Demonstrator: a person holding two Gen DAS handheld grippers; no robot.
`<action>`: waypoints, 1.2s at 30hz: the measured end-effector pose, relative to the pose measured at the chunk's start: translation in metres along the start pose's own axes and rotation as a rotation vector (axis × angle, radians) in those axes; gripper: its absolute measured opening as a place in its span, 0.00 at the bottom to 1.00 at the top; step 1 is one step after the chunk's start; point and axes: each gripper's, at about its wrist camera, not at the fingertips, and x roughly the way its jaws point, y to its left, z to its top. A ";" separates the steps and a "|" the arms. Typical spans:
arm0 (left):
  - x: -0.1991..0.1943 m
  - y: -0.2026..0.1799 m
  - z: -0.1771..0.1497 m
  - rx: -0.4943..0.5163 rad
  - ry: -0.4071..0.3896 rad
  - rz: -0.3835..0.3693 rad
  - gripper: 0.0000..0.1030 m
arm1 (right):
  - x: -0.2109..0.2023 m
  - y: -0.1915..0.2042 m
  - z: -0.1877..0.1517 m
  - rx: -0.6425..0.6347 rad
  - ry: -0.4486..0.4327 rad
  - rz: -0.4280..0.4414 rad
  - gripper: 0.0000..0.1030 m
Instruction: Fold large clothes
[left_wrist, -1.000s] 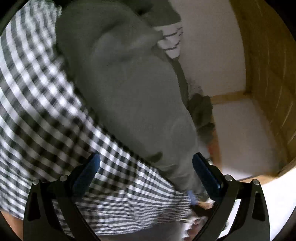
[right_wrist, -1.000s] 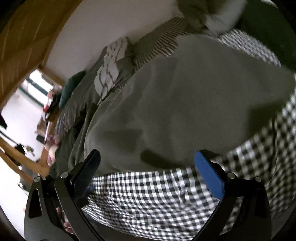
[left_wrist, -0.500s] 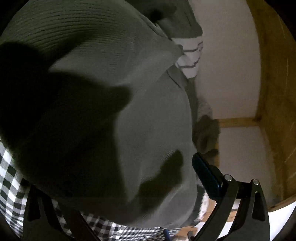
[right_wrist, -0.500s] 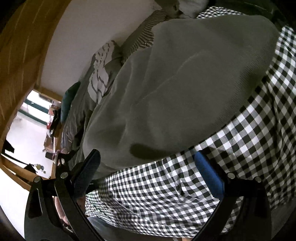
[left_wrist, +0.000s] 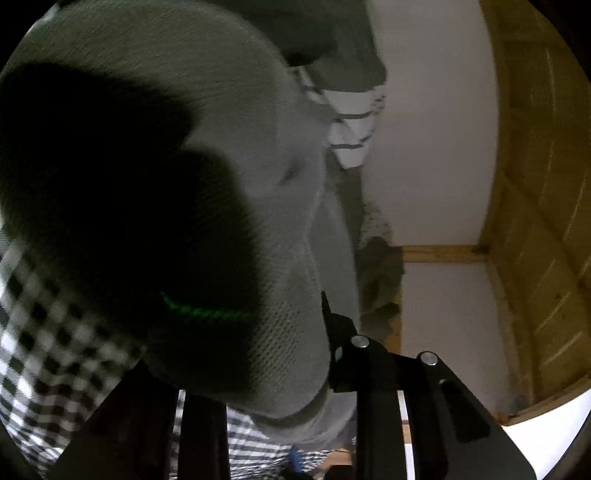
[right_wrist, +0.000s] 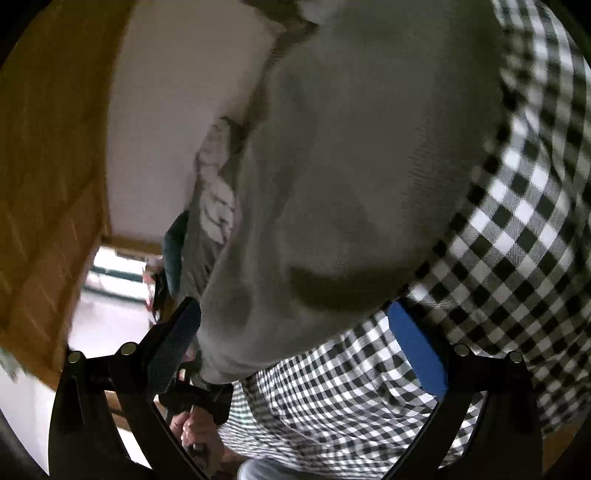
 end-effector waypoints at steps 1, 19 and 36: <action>0.002 -0.006 0.002 0.007 0.003 -0.009 0.23 | 0.002 -0.003 0.000 0.019 0.000 0.004 0.98; 0.008 -0.018 0.008 0.158 0.000 0.106 0.23 | 0.013 0.015 0.065 0.049 -0.158 -0.034 0.22; 0.010 -0.013 0.019 0.164 0.069 0.127 0.20 | 0.013 0.018 0.085 0.022 -0.138 0.086 0.20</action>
